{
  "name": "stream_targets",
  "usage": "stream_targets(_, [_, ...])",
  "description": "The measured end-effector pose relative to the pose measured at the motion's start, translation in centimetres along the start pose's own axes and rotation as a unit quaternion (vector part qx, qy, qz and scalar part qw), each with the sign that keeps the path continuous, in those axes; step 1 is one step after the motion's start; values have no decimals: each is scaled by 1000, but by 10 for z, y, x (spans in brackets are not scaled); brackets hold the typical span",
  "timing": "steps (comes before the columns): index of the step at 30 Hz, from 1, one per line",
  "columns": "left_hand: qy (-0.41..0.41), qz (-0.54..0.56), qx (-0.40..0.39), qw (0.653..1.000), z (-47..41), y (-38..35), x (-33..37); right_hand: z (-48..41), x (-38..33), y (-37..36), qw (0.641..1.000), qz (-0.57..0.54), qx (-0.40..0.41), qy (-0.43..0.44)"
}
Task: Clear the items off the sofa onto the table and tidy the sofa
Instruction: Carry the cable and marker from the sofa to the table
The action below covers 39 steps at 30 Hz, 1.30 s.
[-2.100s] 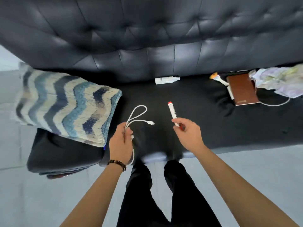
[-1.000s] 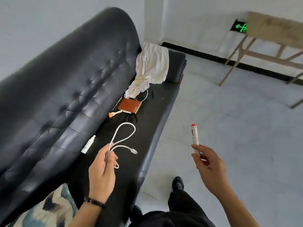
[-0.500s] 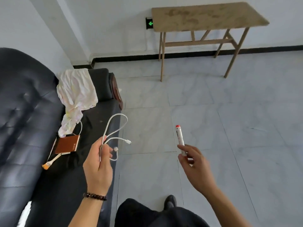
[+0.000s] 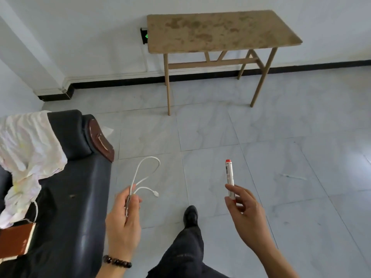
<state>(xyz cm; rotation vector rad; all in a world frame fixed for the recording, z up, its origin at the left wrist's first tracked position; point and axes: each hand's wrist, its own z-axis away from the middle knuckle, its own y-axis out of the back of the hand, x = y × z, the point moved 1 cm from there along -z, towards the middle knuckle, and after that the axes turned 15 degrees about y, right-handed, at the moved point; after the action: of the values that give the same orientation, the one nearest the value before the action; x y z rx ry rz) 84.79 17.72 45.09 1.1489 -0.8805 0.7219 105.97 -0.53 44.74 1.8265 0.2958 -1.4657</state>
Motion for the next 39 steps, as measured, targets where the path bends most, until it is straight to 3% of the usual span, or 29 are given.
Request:
stream_targets(10, [-116,49,-100,987,-180,-185,206,-215,2,108,992,11,130,3])
stream_targets(19, [-134,22,-151,979,-303,-386,304,-417,99,167,982,-15,184,-39])
stream_targets(29, [-112,42,-146,982,-448,-558,455,-705,116,268,993,13,120,-1])
stream_targets(39, [-78,36,-169,982,-626,-736,528,-952,178,293,991,27,127,-30])
